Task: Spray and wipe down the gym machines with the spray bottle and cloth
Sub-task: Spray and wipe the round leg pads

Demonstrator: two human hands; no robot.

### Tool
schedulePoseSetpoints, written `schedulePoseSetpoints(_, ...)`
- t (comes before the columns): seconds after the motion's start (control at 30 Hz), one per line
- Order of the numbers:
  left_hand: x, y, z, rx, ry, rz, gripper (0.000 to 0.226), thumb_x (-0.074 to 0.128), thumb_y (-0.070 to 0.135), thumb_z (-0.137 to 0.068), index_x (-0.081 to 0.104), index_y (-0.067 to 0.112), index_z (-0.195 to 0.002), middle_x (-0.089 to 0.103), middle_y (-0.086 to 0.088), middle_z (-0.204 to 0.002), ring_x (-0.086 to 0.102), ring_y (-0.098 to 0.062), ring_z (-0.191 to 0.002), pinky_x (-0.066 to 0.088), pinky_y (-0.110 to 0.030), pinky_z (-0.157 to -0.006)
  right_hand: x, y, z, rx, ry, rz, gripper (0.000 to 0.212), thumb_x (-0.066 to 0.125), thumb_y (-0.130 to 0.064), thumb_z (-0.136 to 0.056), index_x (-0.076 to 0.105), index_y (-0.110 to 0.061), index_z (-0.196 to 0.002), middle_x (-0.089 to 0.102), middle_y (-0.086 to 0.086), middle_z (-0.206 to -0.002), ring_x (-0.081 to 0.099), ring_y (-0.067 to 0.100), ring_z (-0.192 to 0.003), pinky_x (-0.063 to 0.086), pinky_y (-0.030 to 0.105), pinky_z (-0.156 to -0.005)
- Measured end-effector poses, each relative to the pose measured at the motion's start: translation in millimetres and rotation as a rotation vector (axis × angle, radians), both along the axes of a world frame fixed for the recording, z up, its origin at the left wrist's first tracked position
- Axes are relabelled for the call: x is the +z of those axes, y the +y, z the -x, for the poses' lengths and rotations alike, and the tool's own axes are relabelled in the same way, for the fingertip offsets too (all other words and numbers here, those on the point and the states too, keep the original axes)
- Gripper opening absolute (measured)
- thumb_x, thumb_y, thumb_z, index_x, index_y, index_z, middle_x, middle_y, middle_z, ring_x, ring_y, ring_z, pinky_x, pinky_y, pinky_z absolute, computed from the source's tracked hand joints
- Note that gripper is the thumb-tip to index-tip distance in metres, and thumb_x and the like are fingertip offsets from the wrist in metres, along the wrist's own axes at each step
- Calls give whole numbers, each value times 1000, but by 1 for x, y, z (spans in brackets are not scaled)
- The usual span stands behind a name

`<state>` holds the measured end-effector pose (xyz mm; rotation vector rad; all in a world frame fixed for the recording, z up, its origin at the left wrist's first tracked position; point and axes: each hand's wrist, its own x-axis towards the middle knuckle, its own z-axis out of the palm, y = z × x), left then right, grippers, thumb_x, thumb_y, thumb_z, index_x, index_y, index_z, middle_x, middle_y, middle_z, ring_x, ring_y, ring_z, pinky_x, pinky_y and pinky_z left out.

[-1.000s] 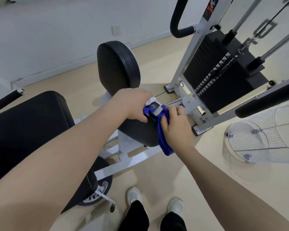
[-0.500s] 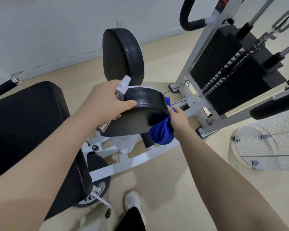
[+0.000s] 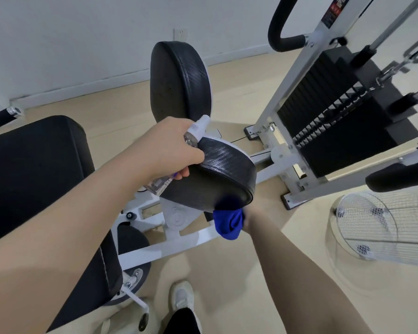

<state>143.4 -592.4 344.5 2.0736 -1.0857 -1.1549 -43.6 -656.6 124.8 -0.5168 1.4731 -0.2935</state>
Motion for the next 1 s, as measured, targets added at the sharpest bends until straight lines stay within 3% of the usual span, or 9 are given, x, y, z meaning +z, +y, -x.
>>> schedulePoseSetpoints(0.13, 5, -2, 1, -18, 30, -30, 33, 55, 6, -81, 57, 13, -113, 58, -9, -59, 54, -15, -45, 49, -28, -50, 80, -15, 12, -127, -116, 64, 11, 60, -21, -88, 56, -12, -92, 60, 6, -74, 58, 21, -66, 51, 31, -62)
schedulePoseSetpoints(0.23, 5, -5, -5, 105, 148, -59, 23, 56, 11, -84, 58, 10, -107, 59, -14, -62, 55, -21, -49, 50, -31, -54, 142, -9, 2, -6, 119, 444, 18, 57, -27, -88, 52, -14, -76, 54, 1, -68, 51, 20, -66, 45, 33, -66)
schedulePoseSetpoints(0.37, -4, -1, -12, 428, 272, 2, 17, 49, 26, -91, 56, 10, -92, 56, -13, -58, 56, -22, -48, 51, -33, -60, 192, -2, -41, 513, 484, 1034, 20, 53, -32, -88, 61, -15, -93, 60, 1, -89, 54, 20, -83, 45, 36, -74)
schedulePoseSetpoints(0.47, -19, 7, -19, 534, 231, 8, 10, 49, 18, -89, 54, 9, -91, 57, -12, -64, 58, -21, -52, 51, -30, -54, 209, -11, -82, 1025, 556, 1379, 22, 54, -35, -90, 63, -22, -104, 54, -1, -104, 53, 19, -87, 42, 30, -68)
schedulePoseSetpoints(0.53, -30, 14, -25, 627, 332, -50, 12, 48, 15, -89, 53, 6, -96, 57, -14, -69, 56, -21, -51, 48, -28, -49, 208, -22, -110, 1413, 569, 1484, 22, 53, -35, -90, 63, -24, -106, 52, -1, -109, 55, 21, -88, 43, 29, -67)
schedulePoseSetpoints(0.67, -38, 27, -27, 624, 481, -188, 18, 51, 14, -86, 51, 5, -101, 64, -21, -95, 55, -23, -53, 50, -31, -54, 220, -50, -117, 1784, 560, 1338, 20, 54, -30, -91, 66, -24, -106, 53, -2, -109, 55, 20, -97, 41, 28, -68)
schedulePoseSetpoints(0.83, -37, 32, -19, 457, 468, -238, 2, 50, 12, -86, 49, 12, -84, 50, -15, -72, 48, -19, -46, 42, -20, -43, 230, -64, -75, 1837, 283, 1014, 19, 60, -29, -88, 69, -23, -104, 59, -6, -103, 54, 14, -95, 45, 32, -86)
schedulePoseSetpoints(0.9, -43, 28, -17, 460, 473, -251, 3, 50, 10, -85, 47, 9, -85, 48, -13, -70, 49, -16, -43, 43, -20, -42, 200, -74, -79, 1803, 292, 994, 20, 59, -27, -88, 69, -21, -105, 62, 0, -107, 55, 18, -97, 46, 34, -87)
schedulePoseSetpoints(1.0, -50, 23, -14, 484, 492, -242, 9, 53, 12, -85, 49, 6, -89, 49, -11, -69, 51, -17, -44, 43, -22, -42, 136, -94, -75, 1798, 387, 731, 23, 60, -25, -89, 68, -13, -107, 65, 6, -109, 57, 24, -103, 45, 35, -91)
